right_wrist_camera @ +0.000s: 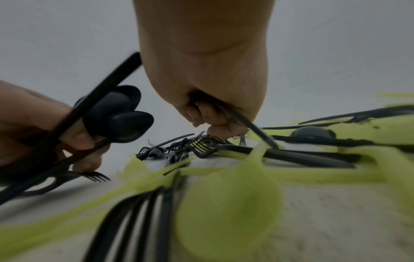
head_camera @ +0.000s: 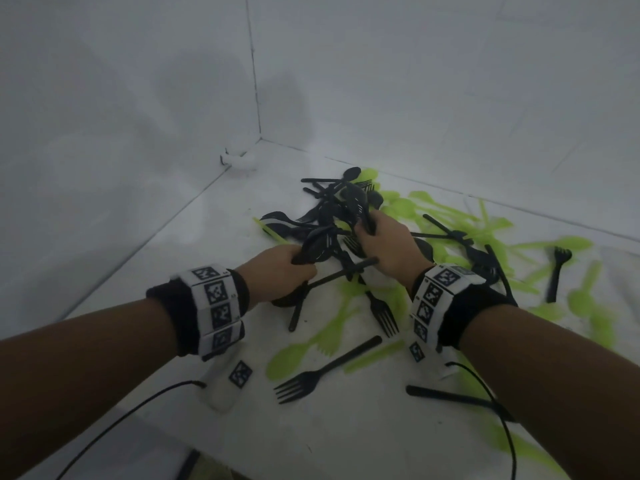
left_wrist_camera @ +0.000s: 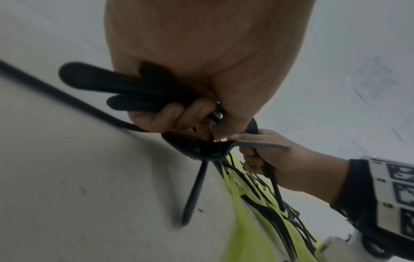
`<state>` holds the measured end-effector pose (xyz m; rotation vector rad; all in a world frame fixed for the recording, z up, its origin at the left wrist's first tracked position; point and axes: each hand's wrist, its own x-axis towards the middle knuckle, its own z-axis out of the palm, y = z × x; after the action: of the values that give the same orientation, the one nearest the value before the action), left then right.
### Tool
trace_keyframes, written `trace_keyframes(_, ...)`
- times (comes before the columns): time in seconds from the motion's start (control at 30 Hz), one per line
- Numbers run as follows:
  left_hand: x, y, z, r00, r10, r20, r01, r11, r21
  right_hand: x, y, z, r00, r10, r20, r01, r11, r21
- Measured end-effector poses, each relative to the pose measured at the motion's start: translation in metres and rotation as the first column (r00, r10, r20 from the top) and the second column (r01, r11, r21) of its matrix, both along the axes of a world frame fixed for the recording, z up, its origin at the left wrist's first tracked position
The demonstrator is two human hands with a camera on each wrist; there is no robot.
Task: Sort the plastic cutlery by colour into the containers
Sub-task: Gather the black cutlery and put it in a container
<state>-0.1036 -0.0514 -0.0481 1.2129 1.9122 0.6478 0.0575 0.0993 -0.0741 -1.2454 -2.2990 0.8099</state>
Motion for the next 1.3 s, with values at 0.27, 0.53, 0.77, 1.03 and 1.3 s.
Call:
trace_keyframes(0.27,-0.002,-0.002,-0.002,0.919,0.222,0.326,-0.261,0.962,0.08,-0.019,-0.001,-0.001,0.986,0.15,0.072,-0.147,0.988,-0.046)
trace_keyframes(0.53,-0.005,0.003,-0.006,0.808,0.379,0.451,-0.49,0.857,0.158,-0.037,-0.013,-0.004,0.925,0.159,0.346,-0.197,0.977,0.078)
trace_keyframes(0.77,-0.036,-0.004,0.006,0.942,0.267,0.203,-0.314,0.914,0.257,-0.029,0.002,0.012,0.963,0.112,0.247,-0.127,0.991,0.047)
trace_keyframes(1.03,-0.03,-0.001,0.008,0.984,0.13,0.119,-0.155,0.958,0.24,0.006,0.024,0.023,0.999,-0.032,-0.008,0.032,0.996,-0.085)
trace_keyframes(1.3,0.008,0.04,0.016,0.994,-0.047,0.098,0.018,0.961,0.276,0.089,0.045,0.039,0.893,-0.411,-0.183,0.382,0.907,-0.175)
